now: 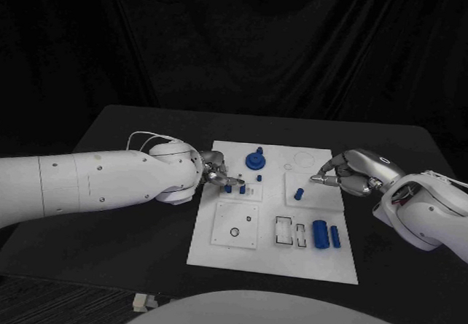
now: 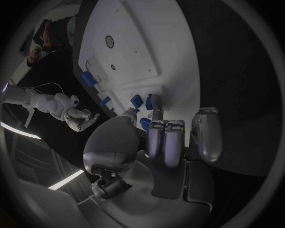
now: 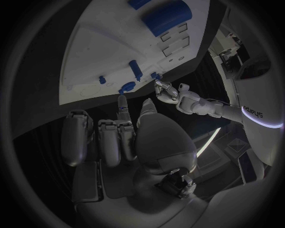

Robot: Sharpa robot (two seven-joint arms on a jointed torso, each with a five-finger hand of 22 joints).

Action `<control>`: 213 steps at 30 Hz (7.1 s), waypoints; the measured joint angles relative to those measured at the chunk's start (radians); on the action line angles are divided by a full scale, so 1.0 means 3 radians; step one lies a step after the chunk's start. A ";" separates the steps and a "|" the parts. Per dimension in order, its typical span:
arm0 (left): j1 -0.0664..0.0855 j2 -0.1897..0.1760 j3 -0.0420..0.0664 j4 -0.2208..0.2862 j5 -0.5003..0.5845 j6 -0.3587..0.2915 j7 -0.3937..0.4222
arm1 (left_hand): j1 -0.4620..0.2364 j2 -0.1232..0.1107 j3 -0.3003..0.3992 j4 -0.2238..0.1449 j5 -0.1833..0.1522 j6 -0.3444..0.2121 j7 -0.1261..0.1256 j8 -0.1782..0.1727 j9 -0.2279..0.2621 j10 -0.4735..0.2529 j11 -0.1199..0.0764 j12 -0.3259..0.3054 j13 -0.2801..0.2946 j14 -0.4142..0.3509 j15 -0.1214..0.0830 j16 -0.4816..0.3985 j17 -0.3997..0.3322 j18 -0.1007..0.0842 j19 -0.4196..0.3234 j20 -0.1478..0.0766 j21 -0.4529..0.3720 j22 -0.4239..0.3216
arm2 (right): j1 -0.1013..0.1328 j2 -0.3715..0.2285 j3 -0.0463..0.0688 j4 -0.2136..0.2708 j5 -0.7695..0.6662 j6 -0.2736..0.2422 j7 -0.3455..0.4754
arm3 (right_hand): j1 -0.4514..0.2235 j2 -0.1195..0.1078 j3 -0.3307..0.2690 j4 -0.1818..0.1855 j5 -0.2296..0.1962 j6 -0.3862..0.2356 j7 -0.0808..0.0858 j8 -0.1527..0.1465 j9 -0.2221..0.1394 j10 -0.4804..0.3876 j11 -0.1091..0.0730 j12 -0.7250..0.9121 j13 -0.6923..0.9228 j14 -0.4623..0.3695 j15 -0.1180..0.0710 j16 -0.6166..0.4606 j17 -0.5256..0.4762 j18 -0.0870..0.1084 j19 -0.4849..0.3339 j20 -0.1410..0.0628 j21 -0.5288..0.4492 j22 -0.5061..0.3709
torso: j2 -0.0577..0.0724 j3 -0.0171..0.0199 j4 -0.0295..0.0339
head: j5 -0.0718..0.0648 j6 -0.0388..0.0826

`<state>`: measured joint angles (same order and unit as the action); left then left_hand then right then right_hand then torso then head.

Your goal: Assemble the parts on the task board

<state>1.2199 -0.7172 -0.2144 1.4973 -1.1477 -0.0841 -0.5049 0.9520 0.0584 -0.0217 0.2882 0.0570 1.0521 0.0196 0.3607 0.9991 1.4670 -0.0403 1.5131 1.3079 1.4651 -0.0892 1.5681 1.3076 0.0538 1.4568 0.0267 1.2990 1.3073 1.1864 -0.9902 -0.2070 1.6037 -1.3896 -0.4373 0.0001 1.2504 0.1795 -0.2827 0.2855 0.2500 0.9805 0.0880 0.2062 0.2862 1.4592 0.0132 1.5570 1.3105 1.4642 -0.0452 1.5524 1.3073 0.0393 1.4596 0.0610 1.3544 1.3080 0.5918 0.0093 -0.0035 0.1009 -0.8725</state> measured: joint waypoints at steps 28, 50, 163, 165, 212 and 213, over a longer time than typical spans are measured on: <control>-0.0001 -0.0093 0.0000 0.0086 0.0048 -0.0057 0.0025 | 0.0113 0.0066 -0.0351 0.0010 0.0000 -0.0199 -0.0041 0.0531 0.0561 -0.0008 -0.0032 0.0042 0.0000 0.0004 -0.0021 0.0000 -0.0001 0.0000 0.0026 -0.0026 0.0044 0.0000 | -0.0003 -0.0043 0.0001 0.0007 0.0000 -0.0001 0.0000 | 0.0003 0.0003 -0.0010 0.0010 0.0000 0.0000 0.0000 0.0000 0.0000 -0.0005 0.0005 -0.0001 0.0000 0.0002 0.0004 0.0000 0.0000 0.0000 0.0000 0.0000 -0.0016 -0.0001 | 0.0000 0.0000 0.0000 | -0.0013 0.0000; 0.0374 -0.0184 0.0002 0.0259 -0.0092 -0.0154 0.0143 | 0.0543 0.0168 -0.0475 -0.0019 0.0093 -0.0485 0.0001 0.0483 0.0607 -0.0006 -0.0039 -0.0028 0.0000 0.0000 -0.0024 0.0000 -0.0001 0.0000 -0.0018 -0.0023 -0.0039 0.0000 | -0.0001 -0.0109 0.0001 0.0084 0.0000 -0.0054 0.0014 | 0.0002 0.0002 -0.0018 0.0018 0.0000 0.0012 0.0012 0.0000 0.0000 -0.0005 0.0006 0.0003 0.0000 0.0000 0.0012 0.0000 0.0000 0.0000 0.0000 0.0000 -0.0016 -0.0002 | -0.0003 -0.0001 -0.0003 | -0.0019 0.0000; -0.0016 0.0998 0.0004 -0.1372 -0.2581 -0.0384 0.2481 | 0.1954 -0.0584 0.1178 -0.0496 0.0402 -0.0123 -0.0054 -0.0764 -0.2500 -0.1634 0.0020 -0.4466 -0.3671 -0.0043 0.0041 -0.0601 -0.0291 0.0025 -0.0112 0.0031 -0.0073 0.0000 | 0.0042 -0.0130 0.0001 0.0280 0.0003 -0.0364 0.0268 | 0.0031 -0.0013 -0.0065 0.0009 0.0055 0.0055 -0.0006 0.0026 0.0008 0.0007 -0.0007 0.0000 -0.0001 0.0005 0.0006 0.0028 0.0000 0.0000 0.0000 0.0000 0.0072 -0.0002 | 0.0001 0.0000 -0.0001 | -0.0089 0.0000; -0.0020 0.1005 0.0004 -0.1389 -0.2581 -0.0393 0.2492 | 0.1952 -0.0583 0.1179 -0.0497 0.0402 -0.0111 -0.0042 -0.0749 -0.2493 -0.1607 0.0023 -0.4466 -0.3672 -0.0043 0.0041 -0.0607 -0.0301 0.0025 -0.0114 0.0029 -0.0073 0.0000 | 0.0041 -0.0131 0.0001 0.0280 0.0003 -0.0362 0.0267 | 0.0035 -0.0010 -0.0065 0.0009 0.0055 0.0054 -0.0006 0.0026 0.0008 0.0007 -0.0006 0.0000 -0.0001 0.0005 0.0006 0.0028 0.0000 0.0000 0.0000 0.0000 0.0072 -0.0002 | 0.0001 0.0000 -0.0001 | -0.0089 0.0000; 0.0250 0.0283 0.0004 -0.0603 -0.2584 -0.0543 0.2425 | 0.1808 -0.0605 0.1335 -0.0598 0.0219 0.0065 -0.0030 -0.0642 -0.2428 -0.1275 0.0022 -0.4506 -0.3780 -0.0078 0.0053 -0.0736 -0.0554 0.0025 -0.0138 0.0054 -0.0167 0.0000 | 0.0007 -0.0115 0.0000 0.0236 0.0012 -0.0294 0.0265 | 0.0038 -0.0008 -0.0074 0.0018 0.0068 0.0054 -0.0006 0.0026 0.0007 0.0001 0.0000 -0.0014 0.0000 0.0008 -0.0004 0.0028 0.0000 0.0000 0.0000 0.0000 0.0045 -0.0001 | -0.0006 0.0000 0.0000 | -0.0088 0.0000; 0.0245 0.0281 0.0004 -0.0610 -0.2584 -0.0531 0.2425 | 0.1808 -0.0605 0.1339 -0.0602 0.0219 0.0064 -0.0029 -0.0642 -0.2429 -0.1275 0.0022 -0.4506 -0.3780 -0.0079 0.0054 -0.0736 -0.0554 0.0025 -0.0138 0.0054 -0.0169 0.0000 | 0.0007 -0.0113 0.0000 0.0233 0.0013 -0.0293 0.0265 | 0.0033 -0.0012 -0.0074 0.0018 0.0068 0.0054 -0.0006 0.0026 0.0007 0.0000 0.0000 -0.0016 0.0000 0.0008 -0.0004 0.0028 0.0000 0.0000 0.0000 0.0000 0.0045 -0.0001 | -0.0006 0.0000 0.0000 | -0.0087 0.0000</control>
<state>1.2934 -0.6330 -0.2131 1.3143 -1.9228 -0.2435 0.2227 1.4943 -0.1231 0.3800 0.1076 0.1227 1.0712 0.0109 0.1681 0.2705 1.0845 -0.0336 0.1611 0.1738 1.4415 -0.0731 1.3474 1.1414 0.0613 1.4155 0.0429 1.2482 1.3073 1.1885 -1.0242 -0.2069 1.6736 -1.3859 -0.5252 0.0795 1.2604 0.1758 -0.3047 0.2910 0.2704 0.9969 0.0863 0.2139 0.2883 1.4594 0.0131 1.5520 1.3105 1.4667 -0.0464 1.5608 1.3073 0.0393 1.4596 0.0610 1.3680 1.3078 0.5900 0.0093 -0.0035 0.0749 -0.8725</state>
